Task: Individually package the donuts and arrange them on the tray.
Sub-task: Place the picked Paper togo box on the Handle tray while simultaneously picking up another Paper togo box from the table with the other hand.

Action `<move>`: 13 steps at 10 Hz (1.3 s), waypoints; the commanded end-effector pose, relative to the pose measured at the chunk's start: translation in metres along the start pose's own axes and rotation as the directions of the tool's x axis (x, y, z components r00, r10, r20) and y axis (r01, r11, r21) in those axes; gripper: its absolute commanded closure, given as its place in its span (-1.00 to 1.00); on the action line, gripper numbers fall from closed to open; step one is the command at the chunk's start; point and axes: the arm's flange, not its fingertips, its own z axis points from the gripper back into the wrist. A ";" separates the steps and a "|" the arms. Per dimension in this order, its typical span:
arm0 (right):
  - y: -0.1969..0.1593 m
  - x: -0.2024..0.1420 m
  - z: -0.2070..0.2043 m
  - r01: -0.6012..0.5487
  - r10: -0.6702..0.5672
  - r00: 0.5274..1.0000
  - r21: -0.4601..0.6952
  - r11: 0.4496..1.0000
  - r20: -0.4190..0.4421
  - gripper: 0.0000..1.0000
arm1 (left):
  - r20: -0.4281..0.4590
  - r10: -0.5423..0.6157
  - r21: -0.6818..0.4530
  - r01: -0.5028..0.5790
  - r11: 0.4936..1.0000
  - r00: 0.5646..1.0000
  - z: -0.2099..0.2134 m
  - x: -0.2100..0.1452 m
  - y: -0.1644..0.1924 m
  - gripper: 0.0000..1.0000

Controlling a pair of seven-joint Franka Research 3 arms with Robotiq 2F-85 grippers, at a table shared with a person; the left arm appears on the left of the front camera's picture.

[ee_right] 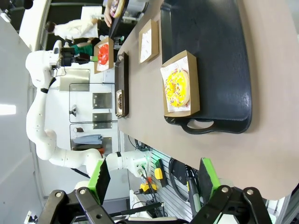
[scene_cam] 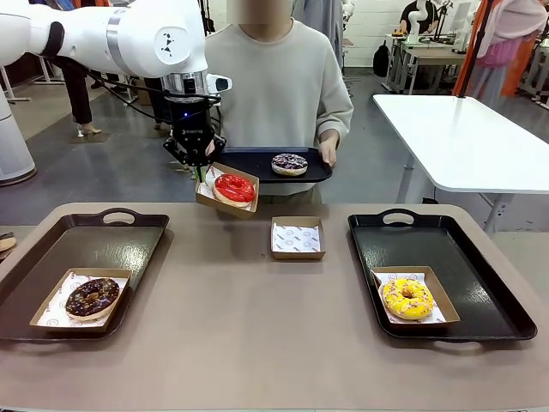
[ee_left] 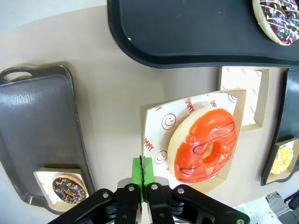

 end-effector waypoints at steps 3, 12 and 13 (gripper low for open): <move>0.081 0.087 -0.072 0.012 -0.004 0.998 -0.120 0.993 0.066 -1.00 | -0.043 -0.023 -0.150 0.017 0.988 0.999 0.019 -0.009 0.091 0.97; 0.205 0.129 -0.337 -0.298 0.308 0.949 -0.480 0.825 -0.059 -1.00 | -0.044 0.080 -0.042 -0.082 0.996 0.996 -0.006 -0.038 0.244 0.97; 0.205 0.126 -0.354 -0.319 0.332 0.941 -0.494 0.809 -0.064 -1.00 | -0.026 0.089 -0.032 -0.090 0.995 0.996 -0.011 -0.039 0.249 0.97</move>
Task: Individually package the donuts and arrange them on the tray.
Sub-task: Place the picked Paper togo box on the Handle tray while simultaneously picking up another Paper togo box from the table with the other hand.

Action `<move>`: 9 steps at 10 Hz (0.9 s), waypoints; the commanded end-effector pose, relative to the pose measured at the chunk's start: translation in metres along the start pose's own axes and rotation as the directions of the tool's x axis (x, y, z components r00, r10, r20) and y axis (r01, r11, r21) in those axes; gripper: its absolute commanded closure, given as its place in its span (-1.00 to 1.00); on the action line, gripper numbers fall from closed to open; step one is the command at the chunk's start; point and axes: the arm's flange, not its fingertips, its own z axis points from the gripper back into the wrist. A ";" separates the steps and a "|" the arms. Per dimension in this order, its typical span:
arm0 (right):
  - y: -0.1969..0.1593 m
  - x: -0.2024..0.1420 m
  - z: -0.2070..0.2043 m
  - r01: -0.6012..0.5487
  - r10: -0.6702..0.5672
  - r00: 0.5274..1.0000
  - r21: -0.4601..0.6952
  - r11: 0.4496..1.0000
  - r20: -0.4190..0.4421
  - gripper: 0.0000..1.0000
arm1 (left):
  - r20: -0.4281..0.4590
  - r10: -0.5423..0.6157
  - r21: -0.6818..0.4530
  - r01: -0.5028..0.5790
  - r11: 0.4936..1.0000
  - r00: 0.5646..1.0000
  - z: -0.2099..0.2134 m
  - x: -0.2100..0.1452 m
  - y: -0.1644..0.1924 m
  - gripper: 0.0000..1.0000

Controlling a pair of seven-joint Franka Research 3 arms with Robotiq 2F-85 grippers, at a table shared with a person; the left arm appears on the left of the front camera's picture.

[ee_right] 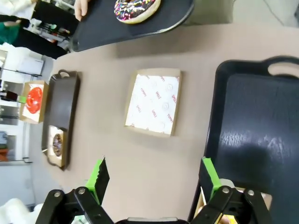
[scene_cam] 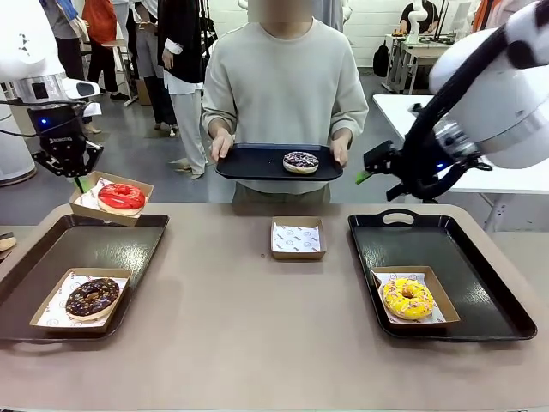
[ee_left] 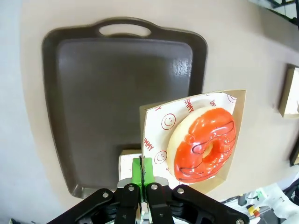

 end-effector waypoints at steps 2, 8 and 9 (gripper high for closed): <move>0.006 0.002 -0.027 -0.011 0.011 1.000 -0.053 0.999 0.003 -1.00 | 0.069 0.003 0.026 -0.005 1.000 0.998 -0.013 -0.009 0.010 0.97; 0.006 -0.003 -0.025 -0.031 0.031 1.000 -0.037 0.999 -0.002 -1.00 | 0.018 0.004 0.007 -0.004 1.000 1.000 -0.003 0.001 0.004 0.97; 0.006 -0.003 -0.025 -0.031 0.031 1.000 -0.037 0.999 -0.002 -1.00 | 0.018 0.004 0.007 -0.004 1.000 1.000 -0.003 0.001 0.004 0.97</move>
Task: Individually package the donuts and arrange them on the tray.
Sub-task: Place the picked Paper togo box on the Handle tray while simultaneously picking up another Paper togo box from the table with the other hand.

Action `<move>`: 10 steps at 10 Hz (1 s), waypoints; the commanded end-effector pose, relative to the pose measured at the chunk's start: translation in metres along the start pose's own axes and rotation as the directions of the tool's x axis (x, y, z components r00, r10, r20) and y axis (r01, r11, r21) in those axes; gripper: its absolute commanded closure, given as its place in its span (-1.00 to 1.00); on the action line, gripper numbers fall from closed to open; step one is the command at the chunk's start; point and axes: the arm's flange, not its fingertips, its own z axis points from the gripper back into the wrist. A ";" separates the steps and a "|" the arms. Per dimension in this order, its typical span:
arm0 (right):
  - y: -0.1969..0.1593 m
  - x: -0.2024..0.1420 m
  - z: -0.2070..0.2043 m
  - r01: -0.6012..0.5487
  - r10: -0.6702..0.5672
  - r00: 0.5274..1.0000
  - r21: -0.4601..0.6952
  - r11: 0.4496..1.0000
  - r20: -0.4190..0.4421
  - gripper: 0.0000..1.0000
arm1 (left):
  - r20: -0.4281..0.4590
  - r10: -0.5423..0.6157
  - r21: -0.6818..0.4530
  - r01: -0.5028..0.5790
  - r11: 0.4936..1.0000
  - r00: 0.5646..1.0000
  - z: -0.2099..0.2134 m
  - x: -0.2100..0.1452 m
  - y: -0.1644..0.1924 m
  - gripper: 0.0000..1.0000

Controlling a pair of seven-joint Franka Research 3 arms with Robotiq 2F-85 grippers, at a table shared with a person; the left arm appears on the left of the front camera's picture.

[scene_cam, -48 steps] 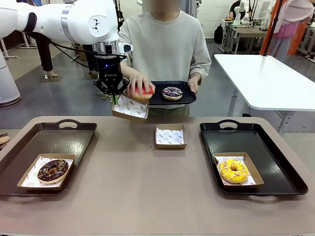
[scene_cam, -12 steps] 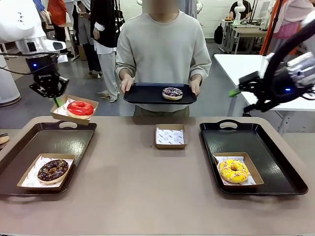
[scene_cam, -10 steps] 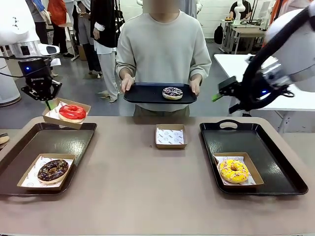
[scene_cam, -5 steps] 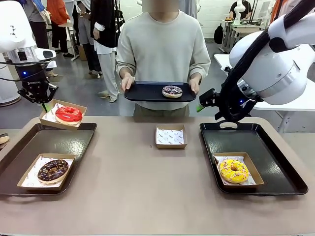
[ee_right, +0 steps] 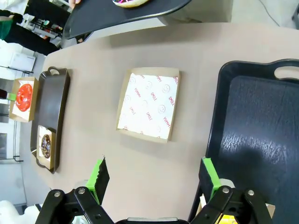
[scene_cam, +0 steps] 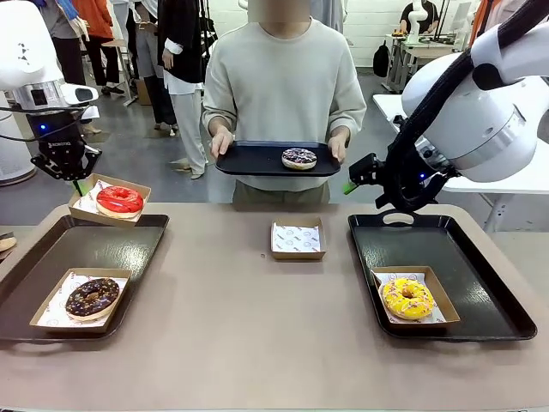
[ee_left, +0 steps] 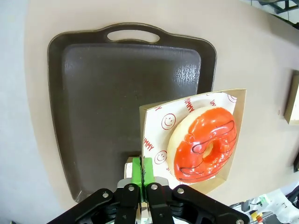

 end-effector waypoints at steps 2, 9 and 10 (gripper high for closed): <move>0.000 0.000 0.000 0.000 0.000 1.000 0.000 1.000 0.000 -1.00 | 0.000 0.000 0.000 0.000 1.000 1.000 0.000 0.000 0.000 0.97; 0.056 0.047 -0.091 -0.052 0.008 0.987 -0.267 0.962 -0.163 -1.00 | 0.009 -0.095 0.040 0.094 0.995 0.995 -0.046 0.032 0.019 0.97; 0.061 0.055 -0.107 -0.032 -0.021 0.984 -0.296 0.955 -0.176 -1.00 | -0.002 -0.134 0.040 0.134 0.990 0.991 -0.054 0.036 0.023 0.97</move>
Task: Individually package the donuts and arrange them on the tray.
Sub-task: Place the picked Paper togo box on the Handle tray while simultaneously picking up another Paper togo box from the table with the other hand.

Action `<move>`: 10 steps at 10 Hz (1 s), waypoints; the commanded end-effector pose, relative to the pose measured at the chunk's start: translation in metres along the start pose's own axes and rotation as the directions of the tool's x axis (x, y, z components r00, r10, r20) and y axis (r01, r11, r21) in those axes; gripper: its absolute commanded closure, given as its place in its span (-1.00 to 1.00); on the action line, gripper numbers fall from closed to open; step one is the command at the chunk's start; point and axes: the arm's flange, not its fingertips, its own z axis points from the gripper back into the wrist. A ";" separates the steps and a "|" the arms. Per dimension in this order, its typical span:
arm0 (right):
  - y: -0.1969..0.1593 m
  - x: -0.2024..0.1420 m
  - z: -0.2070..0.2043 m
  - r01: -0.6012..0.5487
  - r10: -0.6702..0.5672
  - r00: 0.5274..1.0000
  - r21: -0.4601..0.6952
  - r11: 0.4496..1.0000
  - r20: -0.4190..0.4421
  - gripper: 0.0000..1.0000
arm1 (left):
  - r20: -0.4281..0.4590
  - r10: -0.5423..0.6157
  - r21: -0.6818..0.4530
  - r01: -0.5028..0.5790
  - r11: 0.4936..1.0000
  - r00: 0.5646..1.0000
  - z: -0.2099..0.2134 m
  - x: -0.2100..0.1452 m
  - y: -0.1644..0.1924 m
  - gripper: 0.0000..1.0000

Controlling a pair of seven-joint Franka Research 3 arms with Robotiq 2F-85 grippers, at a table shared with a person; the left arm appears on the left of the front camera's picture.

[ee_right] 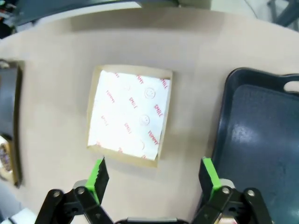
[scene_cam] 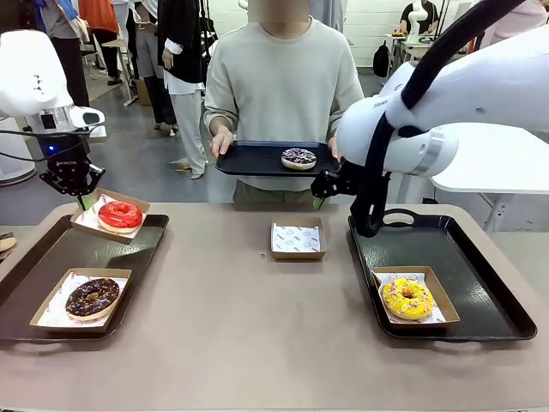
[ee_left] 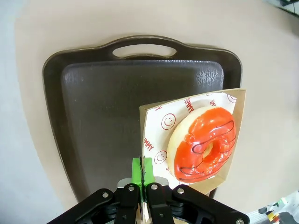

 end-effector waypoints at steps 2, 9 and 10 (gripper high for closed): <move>0.031 0.032 -0.028 0.052 -0.055 0.997 -0.070 0.996 -0.048 -1.00 | -0.002 -0.089 0.003 0.089 0.996 0.996 -0.009 0.010 0.016 0.97; 0.023 0.022 -0.079 0.116 -0.139 0.986 -0.213 0.970 -0.097 -1.00 | -0.031 -0.061 -0.012 0.061 0.998 0.998 -0.024 0.008 0.024 0.97; 0.021 0.017 -0.082 0.108 -0.133 0.985 -0.210 0.972 -0.106 -1.00 | -0.031 -0.061 -0.012 0.061 0.998 0.998 -0.024 0.008 0.024 0.97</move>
